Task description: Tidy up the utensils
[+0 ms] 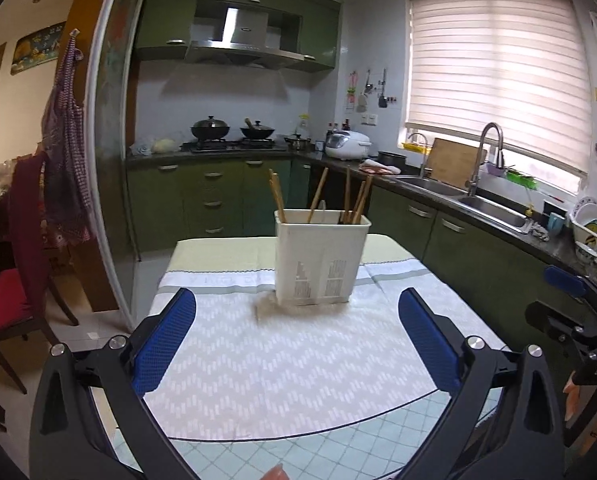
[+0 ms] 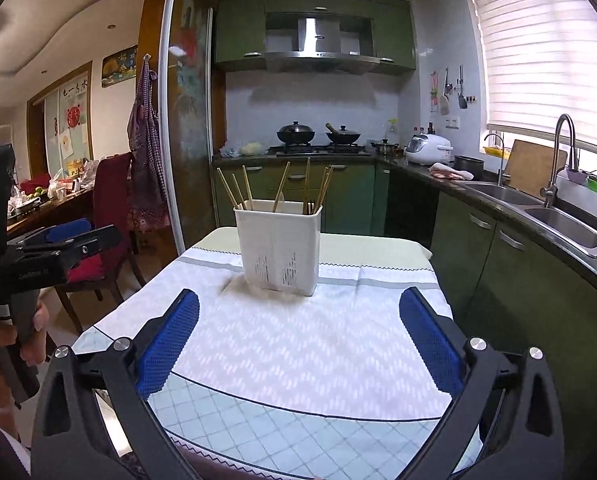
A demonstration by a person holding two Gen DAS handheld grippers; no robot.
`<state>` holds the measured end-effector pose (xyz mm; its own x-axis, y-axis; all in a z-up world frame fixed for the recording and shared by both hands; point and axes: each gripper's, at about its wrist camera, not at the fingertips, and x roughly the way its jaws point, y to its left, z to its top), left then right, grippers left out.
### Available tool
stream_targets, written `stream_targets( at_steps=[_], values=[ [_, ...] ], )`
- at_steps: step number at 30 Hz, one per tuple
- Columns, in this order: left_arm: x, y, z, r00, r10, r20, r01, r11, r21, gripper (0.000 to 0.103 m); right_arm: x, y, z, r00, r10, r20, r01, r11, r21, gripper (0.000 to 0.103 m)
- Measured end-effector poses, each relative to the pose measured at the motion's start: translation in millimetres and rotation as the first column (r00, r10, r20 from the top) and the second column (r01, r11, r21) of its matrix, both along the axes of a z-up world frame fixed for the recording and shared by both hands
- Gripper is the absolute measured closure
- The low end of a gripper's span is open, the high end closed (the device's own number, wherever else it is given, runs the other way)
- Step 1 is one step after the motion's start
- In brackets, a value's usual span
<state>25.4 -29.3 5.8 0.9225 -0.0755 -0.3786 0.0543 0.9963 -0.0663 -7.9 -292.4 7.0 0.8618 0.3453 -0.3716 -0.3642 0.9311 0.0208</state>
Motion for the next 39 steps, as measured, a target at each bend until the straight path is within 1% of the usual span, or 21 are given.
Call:
stream_targets(
  at_steps=[2,7,15,32,39],
  values=[
    [-0.2,-0.8,-0.6,1.0,0.002,-0.005,-0.002,1.0,0.008,0.006,1.6,-0.3,0.5,1.0,-0.001,-0.003,0.001,1.0,0.0,0.004],
    [0.1,-1.2,-2.4,1.0,-0.024,-0.02,0.024,1.0,-0.015,0.006,5.9,0.7,1.1,1.0,0.001,-0.005,-0.001,1.0,0.002,0.004],
    [-0.9,-4.9,-4.7,1.0,-0.009,-0.015,0.009,1.0,0.007,0.006,8.4,5.3,4.2,1.0,0.012,-0.008,-0.012,1.0,0.004,0.004],
    [-5.3,-1.6,-4.6,1.0,-0.007,-0.014,0.007,1.0,-0.001,0.006,15.2,11.7,6.6,1.0,0.027,-0.011,-0.027,1.0,0.006,0.004],
    [-5.4,-1.1,-4.7,1.0,0.0,-0.011,0.0,1.0,0.01,0.006,16.1,14.1,6.8,0.999,0.033,-0.009,-0.032,0.999,0.005,0.004]
  ],
)
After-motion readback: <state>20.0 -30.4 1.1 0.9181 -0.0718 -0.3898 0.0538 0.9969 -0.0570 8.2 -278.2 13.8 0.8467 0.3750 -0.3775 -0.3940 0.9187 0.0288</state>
